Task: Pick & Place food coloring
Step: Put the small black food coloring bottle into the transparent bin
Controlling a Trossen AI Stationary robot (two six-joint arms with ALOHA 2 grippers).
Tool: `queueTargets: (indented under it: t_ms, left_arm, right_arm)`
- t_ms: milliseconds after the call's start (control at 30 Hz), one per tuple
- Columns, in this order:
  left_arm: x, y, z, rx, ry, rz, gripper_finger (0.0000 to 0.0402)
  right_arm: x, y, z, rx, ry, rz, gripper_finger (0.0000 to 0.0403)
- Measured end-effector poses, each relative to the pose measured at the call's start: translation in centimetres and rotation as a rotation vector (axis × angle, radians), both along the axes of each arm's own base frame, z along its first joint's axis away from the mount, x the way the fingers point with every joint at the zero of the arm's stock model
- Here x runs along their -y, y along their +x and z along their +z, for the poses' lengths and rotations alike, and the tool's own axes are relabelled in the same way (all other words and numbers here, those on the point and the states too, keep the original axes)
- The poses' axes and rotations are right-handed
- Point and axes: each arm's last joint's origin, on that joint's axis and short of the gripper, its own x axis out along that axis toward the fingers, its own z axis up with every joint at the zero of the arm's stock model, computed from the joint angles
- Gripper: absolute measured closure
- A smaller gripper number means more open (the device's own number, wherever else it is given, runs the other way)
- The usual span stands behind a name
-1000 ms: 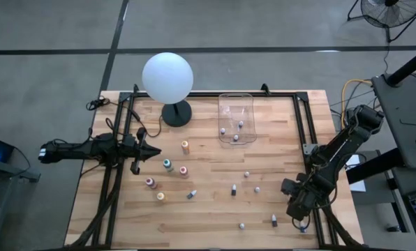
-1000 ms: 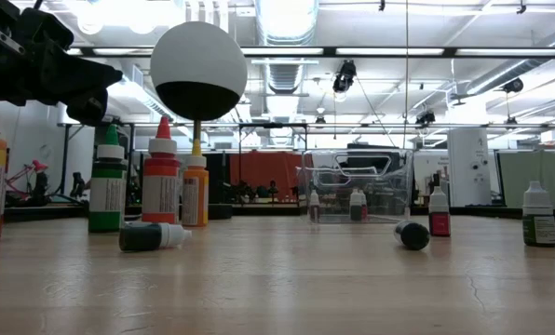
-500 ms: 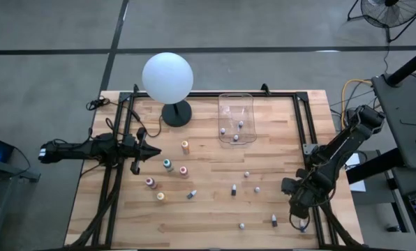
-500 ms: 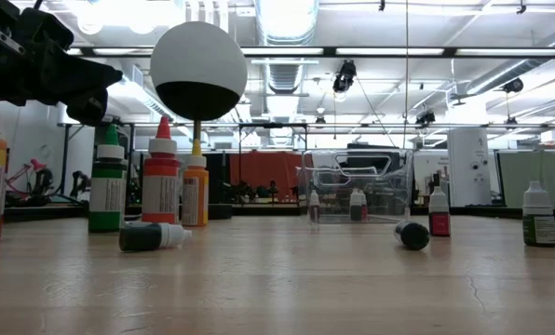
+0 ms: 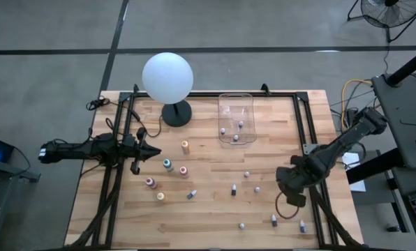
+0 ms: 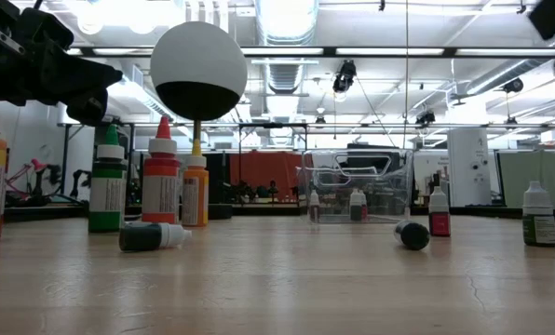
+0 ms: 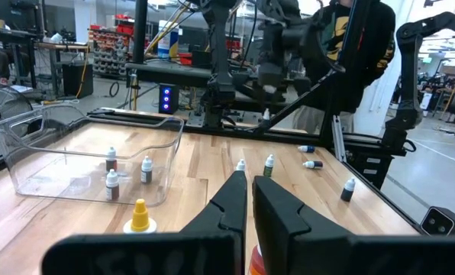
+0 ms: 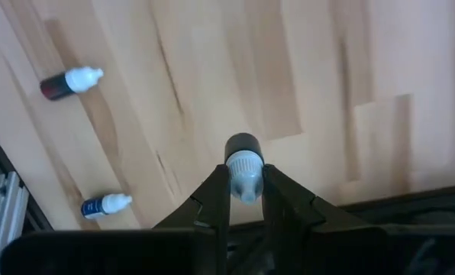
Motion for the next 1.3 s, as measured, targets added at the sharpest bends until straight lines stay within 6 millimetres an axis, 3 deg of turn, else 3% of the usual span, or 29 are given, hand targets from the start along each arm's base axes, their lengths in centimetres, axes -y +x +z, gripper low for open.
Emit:
queueTargets:
  t_ms: [600,867,1300]
  left_arm:
    - [0.0,0.0,0.0,0.000,0.000,0.000,0.0401]
    - [0.0,0.0,0.0,0.000,0.000,0.000,0.0401]
    - [0.0,0.0,0.0,0.000,0.000,0.000,0.0401]
  right_arm:
    - [6.4,3.9,5.9,0.068,-0.055,0.006,0.0348]
    - [10.2,6.8,6.7,0.058,-0.079,0.015,0.0348]
    - [18.3,11.4,6.6,0.064,-0.101,0.030,0.0348]
